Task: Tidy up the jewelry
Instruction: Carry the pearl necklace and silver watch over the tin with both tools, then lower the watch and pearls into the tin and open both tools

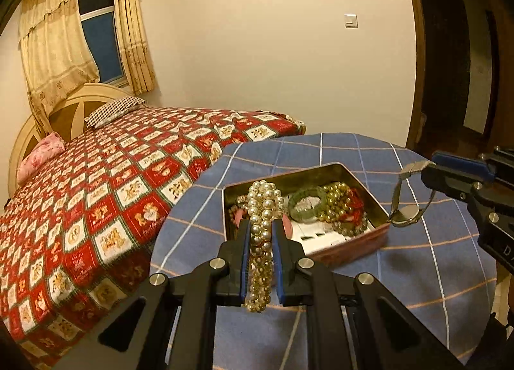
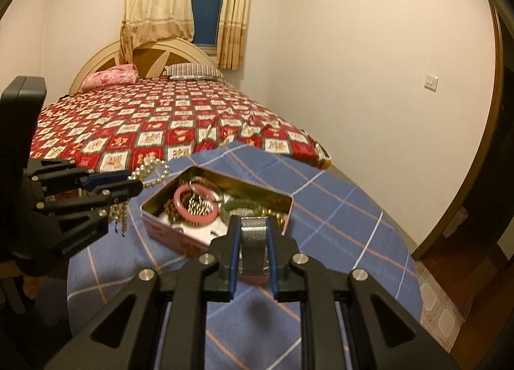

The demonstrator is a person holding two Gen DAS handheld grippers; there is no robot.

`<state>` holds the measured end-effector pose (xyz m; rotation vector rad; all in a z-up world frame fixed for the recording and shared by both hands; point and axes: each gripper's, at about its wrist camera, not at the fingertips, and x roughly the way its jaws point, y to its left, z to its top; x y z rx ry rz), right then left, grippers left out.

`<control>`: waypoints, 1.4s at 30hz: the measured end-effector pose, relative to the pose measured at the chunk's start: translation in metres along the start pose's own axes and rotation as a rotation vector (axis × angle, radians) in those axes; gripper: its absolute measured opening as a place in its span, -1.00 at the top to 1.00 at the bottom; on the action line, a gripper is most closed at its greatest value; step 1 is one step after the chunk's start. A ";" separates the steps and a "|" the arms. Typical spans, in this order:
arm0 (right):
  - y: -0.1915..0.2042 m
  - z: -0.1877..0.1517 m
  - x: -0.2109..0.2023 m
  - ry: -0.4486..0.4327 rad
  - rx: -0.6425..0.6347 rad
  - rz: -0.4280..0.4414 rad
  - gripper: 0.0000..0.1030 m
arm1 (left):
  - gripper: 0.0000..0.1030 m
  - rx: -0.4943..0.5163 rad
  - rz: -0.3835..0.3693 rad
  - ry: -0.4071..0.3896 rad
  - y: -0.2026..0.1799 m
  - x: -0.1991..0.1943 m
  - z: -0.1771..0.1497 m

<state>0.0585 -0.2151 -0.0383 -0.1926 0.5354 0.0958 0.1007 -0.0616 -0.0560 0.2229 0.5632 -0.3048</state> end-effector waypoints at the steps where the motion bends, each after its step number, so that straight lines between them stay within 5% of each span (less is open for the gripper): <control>1: 0.000 0.003 0.001 -0.003 -0.003 -0.002 0.66 | 0.76 0.002 0.002 -0.003 0.000 0.001 0.002; 21: -0.009 0.031 0.039 -0.047 0.001 -0.068 0.66 | 0.76 0.018 0.072 0.002 -0.001 0.045 0.036; 42: -0.018 0.033 0.084 0.031 0.012 -0.082 0.66 | 0.76 0.036 0.093 0.080 -0.001 0.093 0.040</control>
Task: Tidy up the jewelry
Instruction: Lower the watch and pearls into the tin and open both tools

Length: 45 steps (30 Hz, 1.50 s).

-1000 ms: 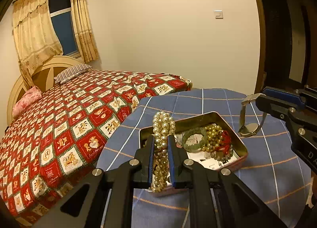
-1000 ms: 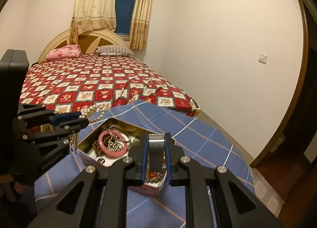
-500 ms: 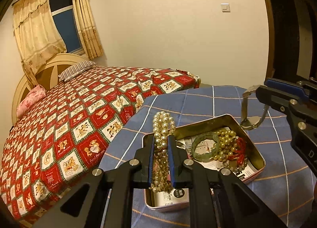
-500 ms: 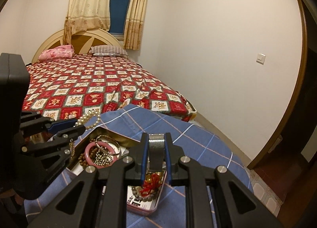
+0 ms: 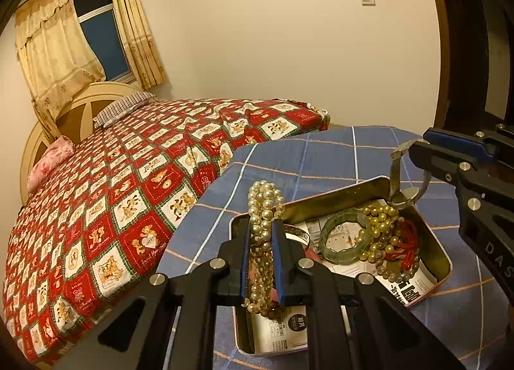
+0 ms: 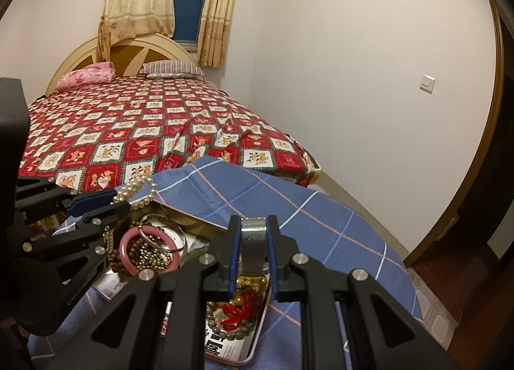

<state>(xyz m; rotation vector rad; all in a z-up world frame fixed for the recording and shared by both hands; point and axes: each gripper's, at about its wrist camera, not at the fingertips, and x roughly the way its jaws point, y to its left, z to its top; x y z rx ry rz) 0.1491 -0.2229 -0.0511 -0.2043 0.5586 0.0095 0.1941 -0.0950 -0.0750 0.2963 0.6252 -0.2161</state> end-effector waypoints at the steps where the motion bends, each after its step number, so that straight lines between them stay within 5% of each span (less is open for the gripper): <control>1: 0.000 0.000 0.001 0.003 0.000 0.001 0.66 | 0.76 0.000 -0.003 0.001 0.000 0.000 0.000; 45: 0.004 -0.015 0.039 0.108 0.010 0.022 0.66 | 0.75 0.027 -0.027 0.063 -0.008 0.030 -0.012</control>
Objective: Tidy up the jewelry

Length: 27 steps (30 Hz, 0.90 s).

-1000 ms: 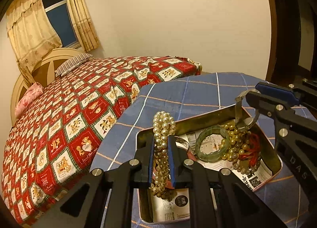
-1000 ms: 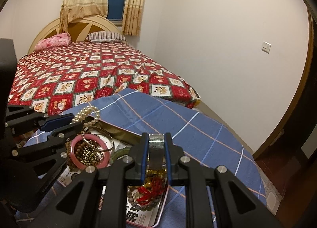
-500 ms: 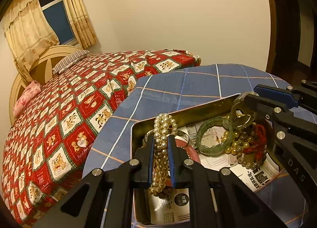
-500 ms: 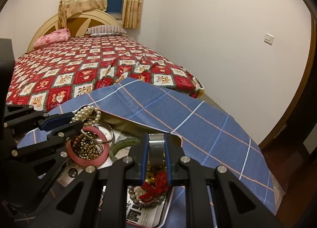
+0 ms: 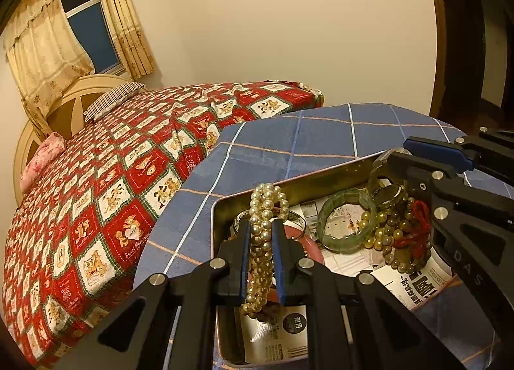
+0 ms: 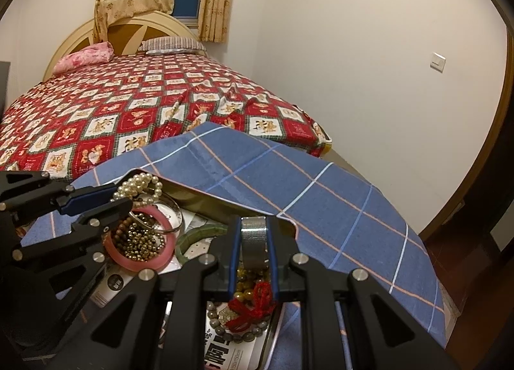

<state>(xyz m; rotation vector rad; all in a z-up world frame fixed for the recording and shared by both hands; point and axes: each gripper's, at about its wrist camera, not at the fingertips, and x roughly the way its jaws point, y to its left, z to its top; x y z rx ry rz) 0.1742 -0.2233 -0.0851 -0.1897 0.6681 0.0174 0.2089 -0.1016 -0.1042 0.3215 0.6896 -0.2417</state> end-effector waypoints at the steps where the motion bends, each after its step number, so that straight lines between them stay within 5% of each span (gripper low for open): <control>1: 0.001 0.000 0.000 0.000 -0.002 -0.002 0.66 | 0.75 0.000 -0.002 0.002 0.000 0.000 0.000; 9: 0.000 -0.002 0.000 -0.006 0.006 -0.012 0.64 | 0.66 0.002 0.001 0.013 -0.001 0.000 -0.003; 11: -0.001 -0.002 -0.004 -0.019 0.013 -0.024 0.33 | 0.14 -0.019 0.020 0.005 0.003 -0.004 -0.004; 12: -0.002 -0.002 -0.007 -0.021 0.015 -0.029 0.23 | -0.29 -0.025 0.025 -0.010 0.004 -0.008 -0.005; 13: -0.002 -0.002 -0.009 -0.019 0.010 -0.034 0.23 | -0.51 -0.028 0.040 -0.026 0.005 -0.012 -0.006; 19: -0.008 -0.005 -0.031 -0.053 0.035 -0.054 -0.05 | -0.53 -0.032 0.053 -0.075 0.015 -0.040 -0.012; 27: -0.007 -0.009 -0.058 -0.090 0.045 -0.057 -0.18 | -0.53 -0.069 0.070 -0.112 0.032 -0.068 -0.020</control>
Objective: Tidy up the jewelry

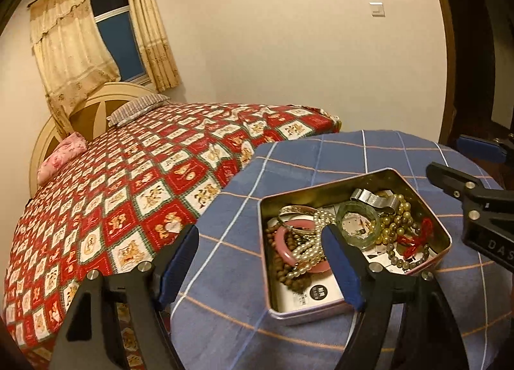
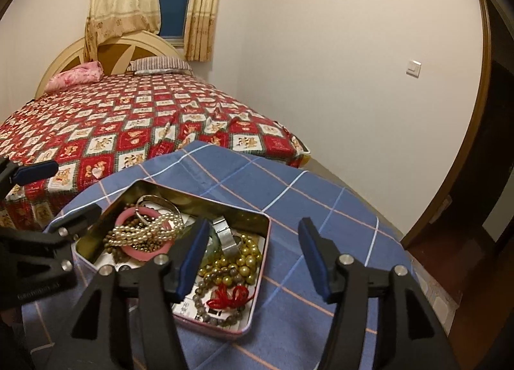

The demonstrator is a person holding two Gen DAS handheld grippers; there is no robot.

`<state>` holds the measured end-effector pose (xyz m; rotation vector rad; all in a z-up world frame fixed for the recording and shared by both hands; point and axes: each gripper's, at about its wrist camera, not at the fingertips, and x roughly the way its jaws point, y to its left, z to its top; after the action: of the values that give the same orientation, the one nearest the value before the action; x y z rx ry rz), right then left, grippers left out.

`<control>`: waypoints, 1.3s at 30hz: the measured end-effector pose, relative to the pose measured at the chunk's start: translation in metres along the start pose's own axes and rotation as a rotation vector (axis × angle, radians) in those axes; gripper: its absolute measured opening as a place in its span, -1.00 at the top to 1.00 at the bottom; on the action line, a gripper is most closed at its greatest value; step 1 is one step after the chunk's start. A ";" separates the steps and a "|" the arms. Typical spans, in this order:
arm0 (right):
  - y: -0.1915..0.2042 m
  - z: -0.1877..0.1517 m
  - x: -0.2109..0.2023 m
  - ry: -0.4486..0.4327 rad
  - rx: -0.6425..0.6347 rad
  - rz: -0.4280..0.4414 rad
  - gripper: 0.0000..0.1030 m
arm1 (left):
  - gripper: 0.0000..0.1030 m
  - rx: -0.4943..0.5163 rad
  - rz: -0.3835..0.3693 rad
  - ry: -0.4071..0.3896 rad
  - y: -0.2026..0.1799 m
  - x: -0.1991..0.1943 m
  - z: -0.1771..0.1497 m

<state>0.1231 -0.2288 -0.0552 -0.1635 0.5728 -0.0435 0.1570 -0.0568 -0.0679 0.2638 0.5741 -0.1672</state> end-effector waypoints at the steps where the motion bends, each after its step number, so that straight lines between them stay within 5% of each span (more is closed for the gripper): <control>1: 0.000 0.001 -0.003 -0.005 0.004 0.000 -0.18 | -0.53 -0.001 0.002 -0.001 0.001 -0.001 -0.001; 39: 0.004 0.009 -0.024 -0.056 0.023 0.014 -0.22 | -0.53 -0.009 0.032 -0.033 0.010 -0.025 0.005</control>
<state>0.1076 -0.2212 -0.0358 -0.1381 0.5170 -0.0315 0.1417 -0.0466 -0.0482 0.2607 0.5378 -0.1379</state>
